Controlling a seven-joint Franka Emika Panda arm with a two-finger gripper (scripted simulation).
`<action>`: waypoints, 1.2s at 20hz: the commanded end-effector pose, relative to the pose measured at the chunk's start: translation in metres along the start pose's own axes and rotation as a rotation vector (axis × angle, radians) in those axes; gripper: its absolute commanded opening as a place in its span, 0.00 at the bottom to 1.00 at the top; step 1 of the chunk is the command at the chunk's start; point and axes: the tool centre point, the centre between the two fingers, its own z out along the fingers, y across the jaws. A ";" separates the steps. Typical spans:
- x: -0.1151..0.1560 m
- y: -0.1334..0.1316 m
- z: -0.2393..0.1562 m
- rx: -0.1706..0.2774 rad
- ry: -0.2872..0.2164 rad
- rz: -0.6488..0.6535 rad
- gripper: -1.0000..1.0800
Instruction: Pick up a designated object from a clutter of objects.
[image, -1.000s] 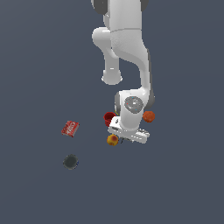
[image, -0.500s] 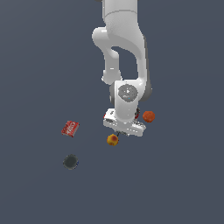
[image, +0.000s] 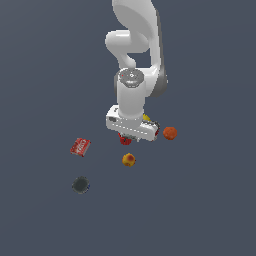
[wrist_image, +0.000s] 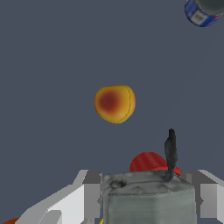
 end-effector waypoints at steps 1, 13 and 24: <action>-0.004 0.014 -0.021 0.001 0.000 0.000 0.00; -0.023 0.088 -0.129 0.004 -0.001 0.000 0.00; -0.037 0.156 -0.229 0.003 0.000 0.001 0.00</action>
